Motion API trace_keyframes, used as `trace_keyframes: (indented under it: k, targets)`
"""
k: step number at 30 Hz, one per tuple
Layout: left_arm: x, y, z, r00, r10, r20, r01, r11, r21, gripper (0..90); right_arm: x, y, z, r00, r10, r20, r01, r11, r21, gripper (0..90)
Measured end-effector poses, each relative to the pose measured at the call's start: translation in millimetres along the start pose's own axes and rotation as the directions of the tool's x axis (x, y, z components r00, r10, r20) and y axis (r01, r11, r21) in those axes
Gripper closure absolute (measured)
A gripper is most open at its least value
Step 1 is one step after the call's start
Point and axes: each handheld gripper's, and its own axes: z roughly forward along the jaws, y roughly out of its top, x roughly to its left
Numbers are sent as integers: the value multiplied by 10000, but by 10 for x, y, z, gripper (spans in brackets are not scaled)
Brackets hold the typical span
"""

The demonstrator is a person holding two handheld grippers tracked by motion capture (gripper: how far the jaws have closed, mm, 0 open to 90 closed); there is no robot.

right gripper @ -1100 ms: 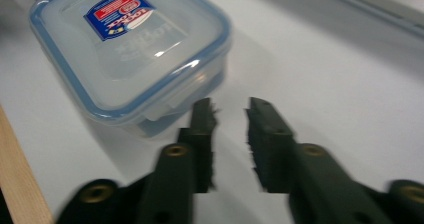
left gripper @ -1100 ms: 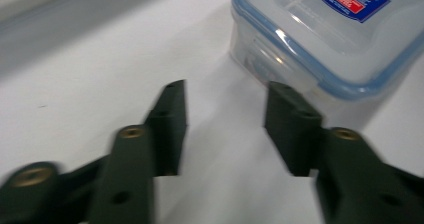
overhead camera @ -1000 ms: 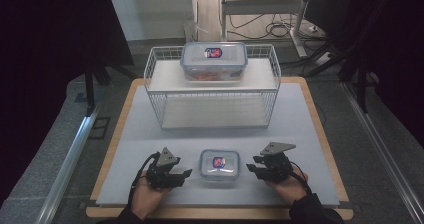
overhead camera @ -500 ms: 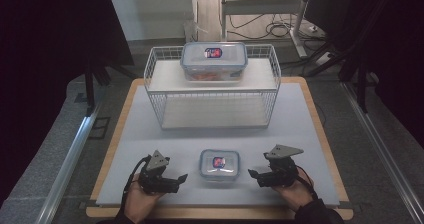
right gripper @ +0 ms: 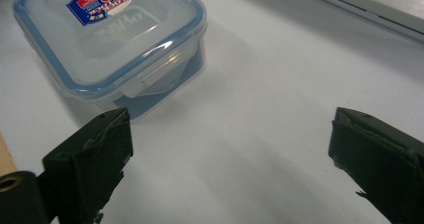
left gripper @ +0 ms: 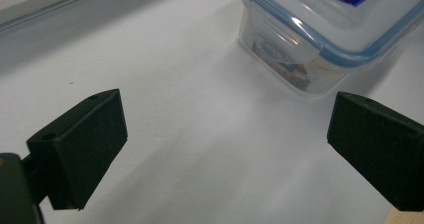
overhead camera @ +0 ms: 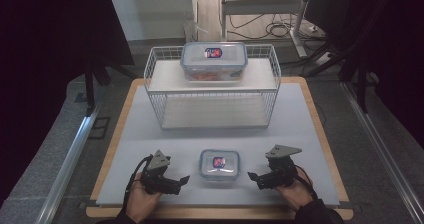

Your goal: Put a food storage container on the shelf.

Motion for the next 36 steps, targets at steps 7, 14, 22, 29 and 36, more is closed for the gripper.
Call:
trace_keyframes:
  k: [7, 14, 22, 29, 36]
  targets:
    - [-26, 42, 34, 9996, 107, 264, -105, 9999, -103, 10, 1, 21, -11, 9998, 155, -113, -156, 9998, -103, 8]
    - [-76, 181, 47, 9978, 142, 647, -161, 9995, 280, 30, 14, 67, -2, 9989, 209, -426, -208, 9998, 44, 11]
    - [-54, 352, 86, 9912, -174, 1313, 153, 9997, 166, 32, 121, 173, 51, 9986, -43, -531, 49, 9999, 124, 15]
    - [30, 466, 236, 9579, -866, 2737, 816, 9962, 296, 31, 207, 293, 96, 9957, -21, -931, 37, 9998, 172, 58]
    - [37, 520, 486, 9479, -1227, 2938, 967, 9901, 1015, 58, 153, 314, 252, 9798, 897, -1786, -798, 9949, 617, 128]
